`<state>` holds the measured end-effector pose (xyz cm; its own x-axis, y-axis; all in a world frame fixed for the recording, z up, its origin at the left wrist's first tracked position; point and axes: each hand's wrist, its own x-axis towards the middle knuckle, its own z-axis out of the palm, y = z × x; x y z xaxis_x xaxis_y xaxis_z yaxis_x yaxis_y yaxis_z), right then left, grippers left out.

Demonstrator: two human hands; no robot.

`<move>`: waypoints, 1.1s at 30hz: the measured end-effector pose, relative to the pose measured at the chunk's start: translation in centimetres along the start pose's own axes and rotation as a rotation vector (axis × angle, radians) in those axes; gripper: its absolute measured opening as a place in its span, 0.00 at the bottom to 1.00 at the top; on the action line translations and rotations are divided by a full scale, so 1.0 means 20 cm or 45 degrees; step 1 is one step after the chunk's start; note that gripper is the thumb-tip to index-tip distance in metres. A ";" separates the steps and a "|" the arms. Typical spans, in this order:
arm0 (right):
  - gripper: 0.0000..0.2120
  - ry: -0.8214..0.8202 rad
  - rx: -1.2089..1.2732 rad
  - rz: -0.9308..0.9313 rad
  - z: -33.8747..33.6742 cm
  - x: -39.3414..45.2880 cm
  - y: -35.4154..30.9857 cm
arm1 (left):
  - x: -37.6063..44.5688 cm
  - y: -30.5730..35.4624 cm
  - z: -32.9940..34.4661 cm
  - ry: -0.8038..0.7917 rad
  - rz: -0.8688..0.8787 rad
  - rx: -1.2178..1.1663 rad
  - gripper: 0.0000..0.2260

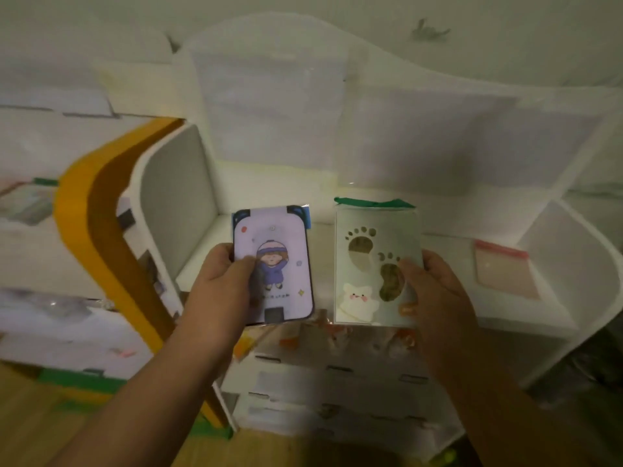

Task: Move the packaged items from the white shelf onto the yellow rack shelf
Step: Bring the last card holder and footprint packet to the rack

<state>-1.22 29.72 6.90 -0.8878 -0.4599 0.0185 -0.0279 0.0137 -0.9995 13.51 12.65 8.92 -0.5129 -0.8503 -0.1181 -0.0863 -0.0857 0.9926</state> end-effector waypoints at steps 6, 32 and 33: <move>0.06 -0.133 0.049 -0.021 0.49 -0.26 -0.04 | -0.07 0.00 -0.59 0.153 0.076 -0.052 0.07; 0.09 -0.587 0.115 -0.044 2.12 -0.38 -0.06 | 0.41 -0.05 -1.98 0.588 -0.003 0.070 0.09; 0.09 -0.587 0.144 -0.029 2.19 -0.35 -0.06 | 0.47 -0.04 -2.03 0.597 0.005 0.097 0.09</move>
<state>25.08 -5.99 6.87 -0.5904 -0.8054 0.0526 0.0280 -0.0856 -0.9959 43.40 -16.24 8.25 -0.0737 -0.9947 -0.0711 -0.1566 -0.0589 0.9859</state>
